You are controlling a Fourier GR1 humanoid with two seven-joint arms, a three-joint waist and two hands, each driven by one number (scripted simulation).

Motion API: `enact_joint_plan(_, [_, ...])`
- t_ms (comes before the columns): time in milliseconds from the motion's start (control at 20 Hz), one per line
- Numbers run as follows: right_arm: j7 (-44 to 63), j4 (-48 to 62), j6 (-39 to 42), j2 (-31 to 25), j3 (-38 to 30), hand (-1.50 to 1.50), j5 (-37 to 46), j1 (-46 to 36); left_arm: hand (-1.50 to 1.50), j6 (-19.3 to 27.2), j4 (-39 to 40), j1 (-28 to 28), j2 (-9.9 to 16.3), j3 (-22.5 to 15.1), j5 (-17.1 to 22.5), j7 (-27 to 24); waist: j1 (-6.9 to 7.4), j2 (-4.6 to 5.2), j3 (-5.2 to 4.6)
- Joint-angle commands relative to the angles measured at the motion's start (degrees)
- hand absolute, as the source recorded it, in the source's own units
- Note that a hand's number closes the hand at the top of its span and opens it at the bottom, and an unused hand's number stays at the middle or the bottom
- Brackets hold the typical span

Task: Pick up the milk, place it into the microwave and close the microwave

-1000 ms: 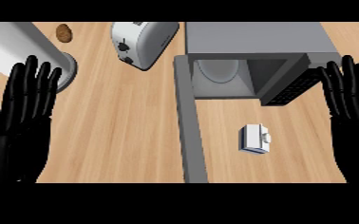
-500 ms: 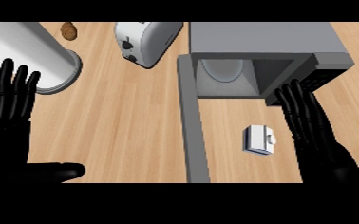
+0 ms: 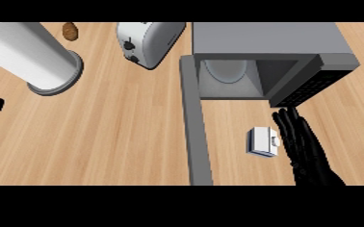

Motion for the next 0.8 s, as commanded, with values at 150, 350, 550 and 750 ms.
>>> enact_joint_plan(150, [1.91,-4.07,-2.16,-1.17,-0.41,-1.5,1.63,5.25,-1.5,-6.2,-1.15,5.81,1.65,8.39,7.76,-3.27,0.01,0.01,0.0])
enact_joint_plan(350, [-4.42,4.55,-2.18,-1.73,-1.08,-1.5,0.49,6.3,-1.5,-6.74,-6.49,10.87,-3.29,2.62,4.64,-1.82,0.06,0.04,0.03])
enact_joint_plan(550, [-6.79,10.11,-4.39,0.79,1.34,-1.5,2.78,5.49,-1.5,-8.61,-7.75,10.23,2.31,12.13,14.64,2.11,0.28,0.03,0.03])
enact_joint_plan(750, [-9.87,14.99,-3.68,-0.57,-6.84,-1.5,-2.76,2.89,-1.5,-10.5,-5.88,10.54,0.56,11.67,13.59,1.41,0.11,0.1,0.04])
